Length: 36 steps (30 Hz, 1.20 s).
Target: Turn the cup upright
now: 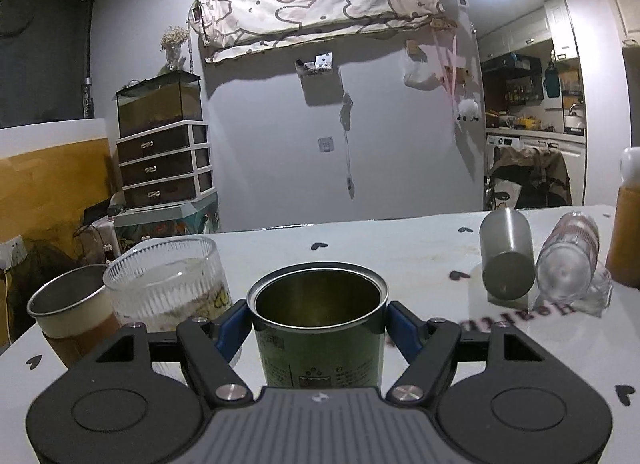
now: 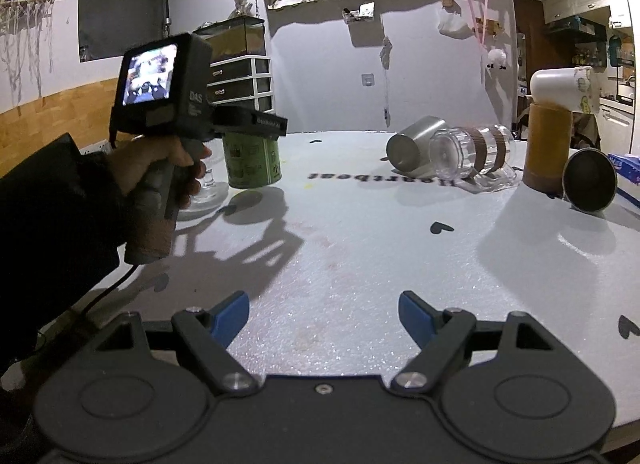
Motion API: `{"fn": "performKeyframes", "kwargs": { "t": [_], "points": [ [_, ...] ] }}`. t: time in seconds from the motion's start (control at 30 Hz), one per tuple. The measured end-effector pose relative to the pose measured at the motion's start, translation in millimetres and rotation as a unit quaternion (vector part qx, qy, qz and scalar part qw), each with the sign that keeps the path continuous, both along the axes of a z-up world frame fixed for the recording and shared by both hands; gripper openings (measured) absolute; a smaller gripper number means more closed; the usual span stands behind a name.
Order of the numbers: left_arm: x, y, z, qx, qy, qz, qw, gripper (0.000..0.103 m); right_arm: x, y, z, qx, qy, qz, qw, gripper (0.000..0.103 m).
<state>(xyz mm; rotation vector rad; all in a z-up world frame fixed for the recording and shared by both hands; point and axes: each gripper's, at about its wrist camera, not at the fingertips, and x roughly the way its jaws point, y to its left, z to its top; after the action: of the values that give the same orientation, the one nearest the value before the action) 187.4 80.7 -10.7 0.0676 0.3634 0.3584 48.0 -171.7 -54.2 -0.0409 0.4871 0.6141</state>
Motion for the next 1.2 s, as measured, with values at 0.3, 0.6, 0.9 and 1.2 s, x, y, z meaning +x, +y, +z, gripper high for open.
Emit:
{"fn": "performKeyframes", "kwargs": {
  "t": [0.3,0.6,0.9,1.2],
  "points": [
    [6.8,7.6,-13.6,-0.008,0.030,0.004,0.9995,0.080,-1.4,-1.9,1.4,0.004,-0.001,-0.002,1.000,0.083],
    [-39.9,-0.1,5.6,-0.033,0.005,-0.030,0.9990,0.098,2.5,-4.7,13.3,0.019,-0.022,-0.009,1.000,0.083],
    [-120.2,-15.5,32.3,-0.029,-0.034,-0.055,0.9975,0.103,6.2,-12.0,40.0,0.040,-0.076,-0.020,0.996,0.084],
    [-179.3,-21.9,34.3,-0.053,-0.040,-0.058,0.9961,0.103,5.2,-24.8,54.9,0.057,-0.105,-0.044,0.992,0.087]
  ]
}}
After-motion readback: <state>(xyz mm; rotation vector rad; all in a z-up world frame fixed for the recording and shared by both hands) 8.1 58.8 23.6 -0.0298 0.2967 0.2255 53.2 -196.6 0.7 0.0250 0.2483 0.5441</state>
